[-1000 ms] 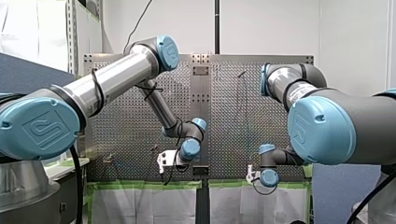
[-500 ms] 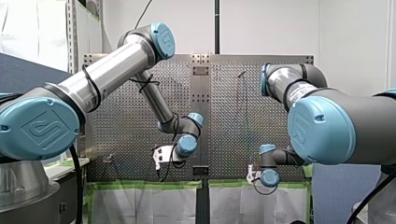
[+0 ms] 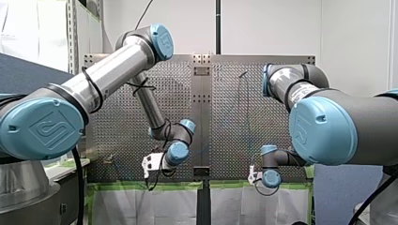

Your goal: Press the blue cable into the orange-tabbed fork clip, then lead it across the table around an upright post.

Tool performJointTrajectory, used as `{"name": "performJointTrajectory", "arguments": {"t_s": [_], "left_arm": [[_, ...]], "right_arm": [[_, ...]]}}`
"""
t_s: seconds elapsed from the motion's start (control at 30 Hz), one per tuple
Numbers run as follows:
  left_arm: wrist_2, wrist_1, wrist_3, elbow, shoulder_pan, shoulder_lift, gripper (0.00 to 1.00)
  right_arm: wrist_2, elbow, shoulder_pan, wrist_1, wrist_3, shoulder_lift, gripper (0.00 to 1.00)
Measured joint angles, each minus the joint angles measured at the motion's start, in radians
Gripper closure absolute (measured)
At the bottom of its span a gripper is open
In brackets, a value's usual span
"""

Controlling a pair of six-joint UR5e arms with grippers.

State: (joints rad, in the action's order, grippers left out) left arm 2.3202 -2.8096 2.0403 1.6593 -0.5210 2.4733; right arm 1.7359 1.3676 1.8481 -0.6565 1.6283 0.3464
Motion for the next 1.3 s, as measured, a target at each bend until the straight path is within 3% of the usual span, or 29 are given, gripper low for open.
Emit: {"name": "performJointTrajectory", "arguments": {"t_s": [0.23, 0.5, 0.93, 1.3], "left_arm": [[0.044, 0.001, -0.011, 0.057, 0.037, 0.0, 1.0], [0.048, 0.004, -0.043, 0.099, 0.103, -0.001, 1.0], [-0.014, 0.037, -0.118, 0.101, 0.209, -0.015, 1.0], [-0.031, 0.033, -0.141, 0.101, 0.24, -0.061, 1.0]], "right_arm": [[-0.003, 0.0, -0.004, -0.001, 0.001, 0.0, 1.0], [-0.004, 0.0, -0.004, -0.001, 0.001, 0.0, 1.0], [-0.004, 0.0, -0.004, -0.002, -0.001, 0.0, 1.0], [-0.005, 0.0, -0.004, -0.002, -0.002, 0.0, 1.0]]}}
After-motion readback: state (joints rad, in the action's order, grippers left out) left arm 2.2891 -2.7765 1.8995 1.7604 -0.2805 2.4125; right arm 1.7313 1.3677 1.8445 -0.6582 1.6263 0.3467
